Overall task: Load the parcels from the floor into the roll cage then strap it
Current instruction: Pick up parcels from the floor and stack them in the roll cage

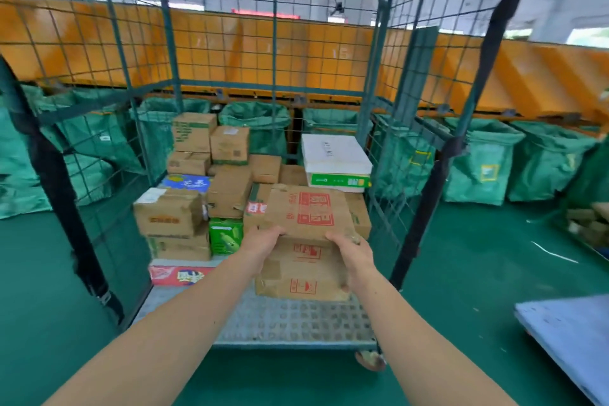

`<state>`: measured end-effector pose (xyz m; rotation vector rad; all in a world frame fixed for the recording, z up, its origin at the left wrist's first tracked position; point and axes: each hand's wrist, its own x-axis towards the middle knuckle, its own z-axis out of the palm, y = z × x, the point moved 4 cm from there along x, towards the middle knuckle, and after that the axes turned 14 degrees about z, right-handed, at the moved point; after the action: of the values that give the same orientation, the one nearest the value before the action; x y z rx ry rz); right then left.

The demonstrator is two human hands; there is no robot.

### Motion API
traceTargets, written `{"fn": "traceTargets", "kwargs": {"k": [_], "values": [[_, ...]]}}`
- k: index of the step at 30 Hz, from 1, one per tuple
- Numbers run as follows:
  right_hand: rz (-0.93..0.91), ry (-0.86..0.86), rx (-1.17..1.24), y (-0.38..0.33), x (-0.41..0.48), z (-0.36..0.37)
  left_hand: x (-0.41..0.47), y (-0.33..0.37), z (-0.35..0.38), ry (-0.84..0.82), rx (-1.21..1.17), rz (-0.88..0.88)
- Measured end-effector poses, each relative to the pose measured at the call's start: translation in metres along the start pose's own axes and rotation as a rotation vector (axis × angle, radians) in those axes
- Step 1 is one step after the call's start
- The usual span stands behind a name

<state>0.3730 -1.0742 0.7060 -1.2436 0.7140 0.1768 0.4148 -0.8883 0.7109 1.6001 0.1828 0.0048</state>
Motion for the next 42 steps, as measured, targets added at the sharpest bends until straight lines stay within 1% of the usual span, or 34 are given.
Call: {"fn": "traceTargets", "kwargs": {"k": [3, 10, 13, 23, 30, 37, 42], "values": [[0.022, -0.038, -0.007, -0.015, 0.026, 0.006, 0.021, 0.0, 0.007, 0.058, 0.001, 0.026], [0.074, -0.073, -0.043, -0.036, 0.074, 0.017, 0.063, 0.005, 0.017, 0.12, -0.031, -0.016], [0.078, -0.09, -0.059, -0.044, 0.091, 0.02, 0.078, 0.003, 0.021, 0.151, -0.005, -0.021], [0.137, -0.077, -0.062, -0.064, 0.163, 0.044, 0.158, -0.007, 0.031, 0.139, 0.009, -0.024], [0.174, -0.091, -0.079, -0.081, 0.229, 0.113, 0.247, -0.011, 0.007, 0.153, -0.008, -0.067], [0.238, -0.086, -0.087, -0.114, 0.309, 0.219, 0.384, -0.001, -0.042, 0.137, 0.001, -0.092], [0.213, -0.054, -0.053, -0.133, 0.355, 0.283, 0.47, -0.002, -0.068, 0.114, -0.016, -0.13]]}}
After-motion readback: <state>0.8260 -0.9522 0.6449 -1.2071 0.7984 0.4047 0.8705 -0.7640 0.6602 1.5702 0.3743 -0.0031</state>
